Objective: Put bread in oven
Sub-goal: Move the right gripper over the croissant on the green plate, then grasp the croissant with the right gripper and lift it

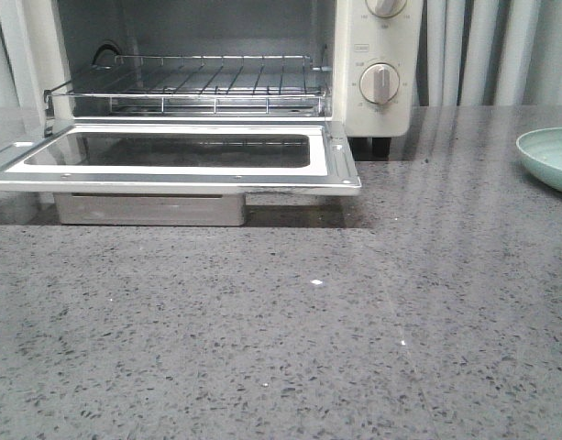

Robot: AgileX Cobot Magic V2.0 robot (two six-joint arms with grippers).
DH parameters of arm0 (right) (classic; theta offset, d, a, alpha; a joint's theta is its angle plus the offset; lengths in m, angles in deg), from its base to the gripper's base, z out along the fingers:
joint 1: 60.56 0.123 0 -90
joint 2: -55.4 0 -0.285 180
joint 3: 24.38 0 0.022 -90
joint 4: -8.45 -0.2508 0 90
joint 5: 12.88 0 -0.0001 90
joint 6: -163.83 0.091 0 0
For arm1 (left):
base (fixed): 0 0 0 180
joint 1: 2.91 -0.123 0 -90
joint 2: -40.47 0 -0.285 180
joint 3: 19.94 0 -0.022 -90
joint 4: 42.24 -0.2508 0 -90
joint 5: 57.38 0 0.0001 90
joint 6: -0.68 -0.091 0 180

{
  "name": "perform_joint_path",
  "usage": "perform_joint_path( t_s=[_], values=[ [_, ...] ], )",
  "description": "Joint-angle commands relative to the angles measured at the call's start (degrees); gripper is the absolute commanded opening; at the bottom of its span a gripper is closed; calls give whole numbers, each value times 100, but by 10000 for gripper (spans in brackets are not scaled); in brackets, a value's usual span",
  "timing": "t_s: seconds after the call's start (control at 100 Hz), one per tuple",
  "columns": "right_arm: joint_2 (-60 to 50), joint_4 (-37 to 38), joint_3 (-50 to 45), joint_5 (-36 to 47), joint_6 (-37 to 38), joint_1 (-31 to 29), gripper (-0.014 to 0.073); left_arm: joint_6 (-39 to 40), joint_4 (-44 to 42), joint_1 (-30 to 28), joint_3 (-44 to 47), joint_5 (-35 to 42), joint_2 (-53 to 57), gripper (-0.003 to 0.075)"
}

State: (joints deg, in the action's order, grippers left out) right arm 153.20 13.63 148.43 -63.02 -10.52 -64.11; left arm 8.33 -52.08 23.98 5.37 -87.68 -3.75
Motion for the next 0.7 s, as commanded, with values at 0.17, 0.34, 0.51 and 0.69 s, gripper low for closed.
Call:
perform_joint_path(
  t_s=[0.17, 0.34, 0.51, 0.69],
  values=[
    [-88, 229, 204, 53, -55, -31, 110, 43, -183, -8, -175, 379, 30, -22],
    [-88, 256, 204, -28, -55, -31, -68, 413, -455, -8, -175, 391, 243, -22],
    [-203, 256, 377, -433, -55, 140, -68, 1255, -1198, -8, -175, 323, 610, -22],
    [-575, 256, 758, -874, -380, 746, -69, 1571, -1589, -8, -175, 156, 1028, -22]
  ],
)
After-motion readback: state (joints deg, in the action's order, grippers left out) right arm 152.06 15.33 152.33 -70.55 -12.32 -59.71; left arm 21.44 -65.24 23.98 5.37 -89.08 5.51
